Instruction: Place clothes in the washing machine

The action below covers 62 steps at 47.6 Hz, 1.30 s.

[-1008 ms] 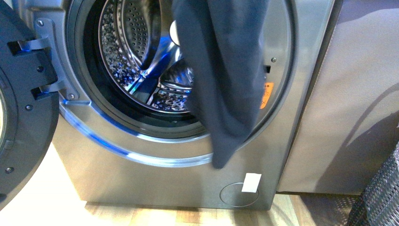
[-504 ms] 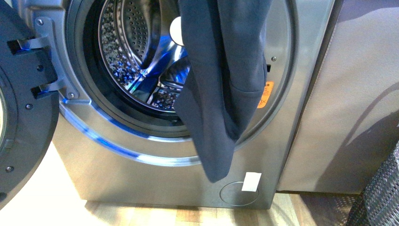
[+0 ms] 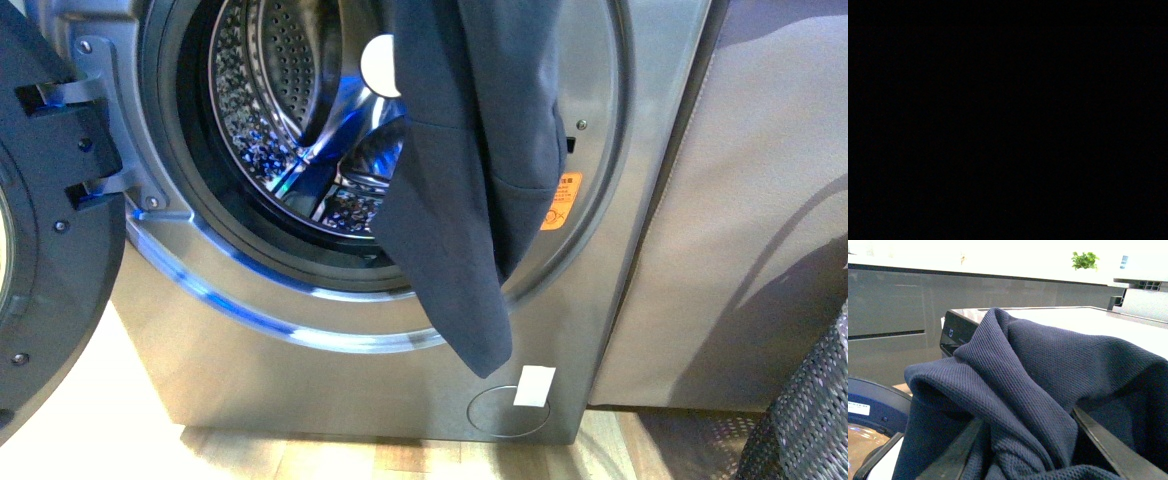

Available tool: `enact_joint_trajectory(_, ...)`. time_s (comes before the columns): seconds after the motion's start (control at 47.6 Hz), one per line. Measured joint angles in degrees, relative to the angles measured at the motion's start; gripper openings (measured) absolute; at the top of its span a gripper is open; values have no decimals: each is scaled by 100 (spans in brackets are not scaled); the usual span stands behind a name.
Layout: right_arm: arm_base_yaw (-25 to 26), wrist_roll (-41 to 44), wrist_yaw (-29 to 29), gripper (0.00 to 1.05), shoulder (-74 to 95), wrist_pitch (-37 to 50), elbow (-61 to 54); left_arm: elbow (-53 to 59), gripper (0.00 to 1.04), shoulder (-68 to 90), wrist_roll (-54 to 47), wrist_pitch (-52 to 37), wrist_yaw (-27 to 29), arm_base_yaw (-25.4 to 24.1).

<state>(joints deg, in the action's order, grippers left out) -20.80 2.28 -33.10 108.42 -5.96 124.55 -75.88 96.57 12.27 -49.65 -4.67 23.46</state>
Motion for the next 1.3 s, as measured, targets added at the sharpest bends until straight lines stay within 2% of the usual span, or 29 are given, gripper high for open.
enact_joint_trajectory(0.168,-2,0,0,78,0,0,0,205,11,-103,22,-101,-92,-304)
enact_joint_trajectory(0.315,-2,-2,0,97,0,0,0,476,11,-221,22,-225,-181,-474)
enact_joint_trajectory(0.357,-2,-2,0,99,0,0,0,590,11,-258,22,-286,-219,-525)
enact_joint_trajectory(0.63,-2,2,2,97,0,0,0,1895,11,-748,-28,-892,-579,-813)
enact_joint_trajectory(0.819,-2,2,2,97,0,0,0,2621,11,-957,-225,-1130,-774,-833)
enact_joint_trajectory(1.301,-2,2,2,97,0,0,2,2922,11,-835,-479,-1220,-640,-809)
